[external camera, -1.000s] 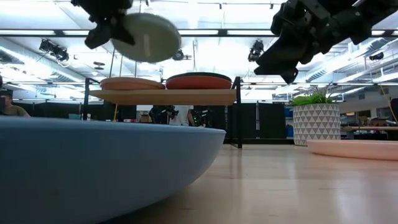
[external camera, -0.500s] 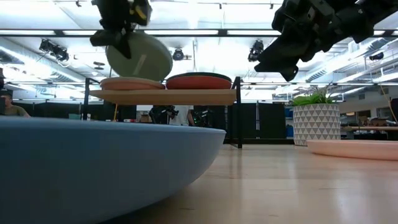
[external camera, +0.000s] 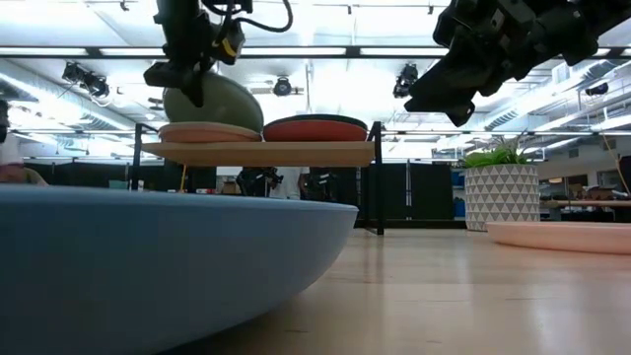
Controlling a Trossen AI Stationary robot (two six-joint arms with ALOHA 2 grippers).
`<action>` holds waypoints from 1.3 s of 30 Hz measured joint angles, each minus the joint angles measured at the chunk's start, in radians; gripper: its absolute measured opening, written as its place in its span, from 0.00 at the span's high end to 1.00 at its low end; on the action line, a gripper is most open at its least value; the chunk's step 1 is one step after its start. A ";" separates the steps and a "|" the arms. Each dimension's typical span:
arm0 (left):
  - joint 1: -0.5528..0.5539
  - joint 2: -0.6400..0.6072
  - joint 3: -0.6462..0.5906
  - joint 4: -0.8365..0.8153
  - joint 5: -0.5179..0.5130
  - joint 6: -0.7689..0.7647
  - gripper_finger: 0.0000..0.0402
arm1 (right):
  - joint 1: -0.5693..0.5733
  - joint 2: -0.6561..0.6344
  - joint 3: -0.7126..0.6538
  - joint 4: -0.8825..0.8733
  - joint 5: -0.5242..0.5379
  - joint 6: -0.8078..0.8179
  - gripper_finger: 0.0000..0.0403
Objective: Place and stack plates onto a shelf
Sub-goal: Stack the light blue plate on top of the gray plate on the shelf, then stack the blue plate on top of the green plate on the shelf
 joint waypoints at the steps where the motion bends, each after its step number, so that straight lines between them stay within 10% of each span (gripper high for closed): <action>1: 0.001 0.000 0.000 0.002 0.003 -0.002 0.75 | 0.000 0.000 0.000 0.000 0.000 0.000 0.63; 14: -0.002 -0.001 0.086 -0.002 0.243 -0.005 0.46 | 0.000 0.000 0.000 0.008 0.000 -0.011 0.63; 23: 0.007 -0.008 0.105 -0.020 0.329 -0.007 0.47 | 0.009 0.000 0.000 -0.013 0.000 -0.007 0.63; 30: -0.075 -0.046 0.130 0.188 0.694 -0.026 0.50 | -0.019 0.001 0.025 -0.261 0.003 0.079 0.63; 39: -0.251 -0.041 -0.159 0.468 0.836 -0.137 0.55 | 0.027 0.001 0.040 -0.423 0.050 0.142 0.63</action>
